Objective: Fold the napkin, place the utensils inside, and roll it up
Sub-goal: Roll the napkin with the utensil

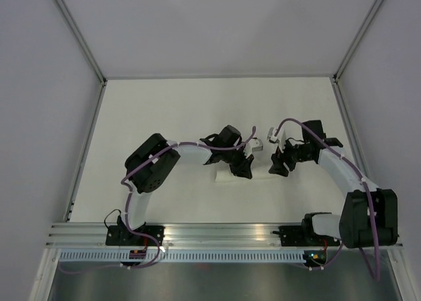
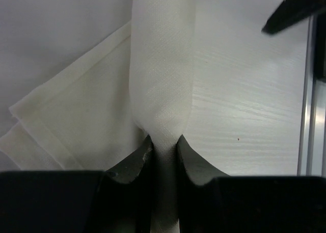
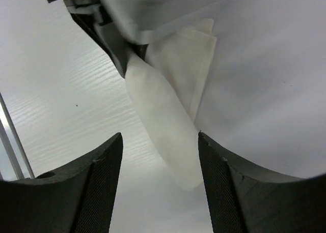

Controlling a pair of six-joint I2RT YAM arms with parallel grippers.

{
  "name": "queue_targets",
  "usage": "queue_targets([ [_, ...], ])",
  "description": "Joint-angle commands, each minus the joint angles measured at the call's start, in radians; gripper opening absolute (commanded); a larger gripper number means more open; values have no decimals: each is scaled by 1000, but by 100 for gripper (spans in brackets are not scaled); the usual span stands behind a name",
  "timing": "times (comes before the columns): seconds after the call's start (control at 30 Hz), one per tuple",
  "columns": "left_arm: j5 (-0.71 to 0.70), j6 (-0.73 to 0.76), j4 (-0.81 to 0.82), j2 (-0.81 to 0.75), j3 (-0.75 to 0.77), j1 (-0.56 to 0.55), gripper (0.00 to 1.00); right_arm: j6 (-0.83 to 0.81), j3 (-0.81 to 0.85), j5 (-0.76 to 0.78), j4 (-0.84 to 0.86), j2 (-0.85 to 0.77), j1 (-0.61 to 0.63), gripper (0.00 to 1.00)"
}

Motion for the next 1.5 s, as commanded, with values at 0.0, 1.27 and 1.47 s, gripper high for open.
queue_targets([
  [0.0, 69, -69, -228, 115, 11, 15, 9, 62, -146, 105, 256, -159, 101, 67],
  [1.27, 135, -218, -251, 48, 100, 114, 55, 134, -359, 511, 595, -22, 531, 29],
  [1.47, 84, -267, -150, -58, 45, 172, 55, 124, -321, 477, 534, 31, 531, 27],
])
